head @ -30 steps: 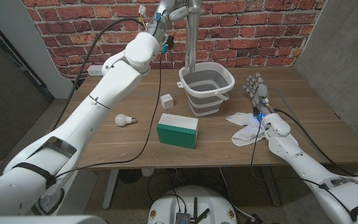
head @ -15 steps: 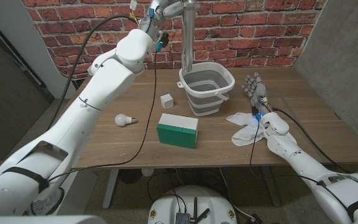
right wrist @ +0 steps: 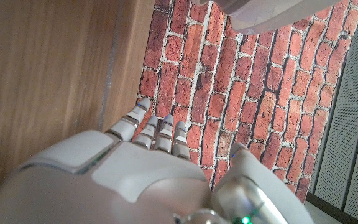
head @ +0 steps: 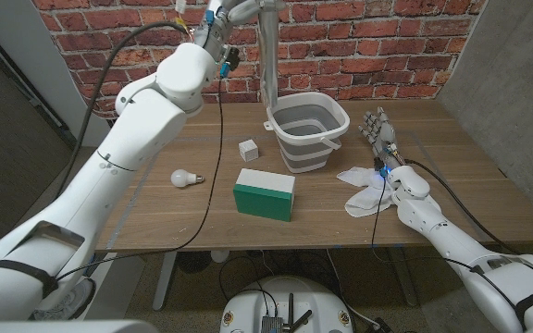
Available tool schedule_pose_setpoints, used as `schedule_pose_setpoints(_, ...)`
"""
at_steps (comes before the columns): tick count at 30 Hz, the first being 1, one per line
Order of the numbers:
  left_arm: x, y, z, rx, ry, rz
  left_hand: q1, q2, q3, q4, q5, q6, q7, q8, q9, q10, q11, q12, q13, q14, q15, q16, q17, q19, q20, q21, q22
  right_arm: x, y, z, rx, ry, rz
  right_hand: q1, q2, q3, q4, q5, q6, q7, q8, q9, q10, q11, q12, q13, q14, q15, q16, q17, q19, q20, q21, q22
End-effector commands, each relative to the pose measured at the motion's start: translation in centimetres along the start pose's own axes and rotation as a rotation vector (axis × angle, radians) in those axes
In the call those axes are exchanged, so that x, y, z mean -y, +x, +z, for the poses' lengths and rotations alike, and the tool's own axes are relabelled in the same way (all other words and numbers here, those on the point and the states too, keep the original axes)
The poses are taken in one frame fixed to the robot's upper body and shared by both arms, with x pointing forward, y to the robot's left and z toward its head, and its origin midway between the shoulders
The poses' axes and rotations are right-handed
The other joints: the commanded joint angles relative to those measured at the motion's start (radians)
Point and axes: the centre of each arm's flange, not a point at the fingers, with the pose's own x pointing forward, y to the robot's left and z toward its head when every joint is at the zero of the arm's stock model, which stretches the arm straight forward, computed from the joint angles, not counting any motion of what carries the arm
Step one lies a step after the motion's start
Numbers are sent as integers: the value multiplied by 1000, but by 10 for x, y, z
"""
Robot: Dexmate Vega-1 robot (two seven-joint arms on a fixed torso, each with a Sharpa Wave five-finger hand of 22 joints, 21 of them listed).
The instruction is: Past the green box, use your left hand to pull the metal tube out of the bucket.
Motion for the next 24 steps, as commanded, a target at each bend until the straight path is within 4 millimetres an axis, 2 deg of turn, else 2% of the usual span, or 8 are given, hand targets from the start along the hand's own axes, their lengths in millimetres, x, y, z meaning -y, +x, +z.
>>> schedule_pose_setpoints(1,-15,-18,1,-27,-8,42,-93,230,95,89,8,24,17,5,4,44,-33,8,4,10,-126,5,1,13,-39,7,5,-1,1,15,29,-30,11,-6,52,-1,1,6,4,0,2,5,9,0,5,0,5,-7,3,-1,8,-11,4,2)
schedule_pose_setpoints(10,-21,-27,-2,-42,-26,49,-95,230,96,88,8,25,18,4,5,43,-34,7,4,13,-125,5,1,13,-38,7,5,0,0,23,34,-49,15,-6,51,-1,1,6,3,-1,2,5,8,0,5,0,6,-4,3,-2,8,-11,4,2)
schedule_pose_setpoints(24,-30,-46,-15,-85,-71,79,-97,229,97,87,7,23,19,2,6,43,-32,7,4,15,-122,5,1,20,-38,9,6,-3,-4,21,18,-56,15,-6,51,-2,0,6,4,0,2,5,9,2,5,0,5,-3,3,-3,8,-11,4,2)
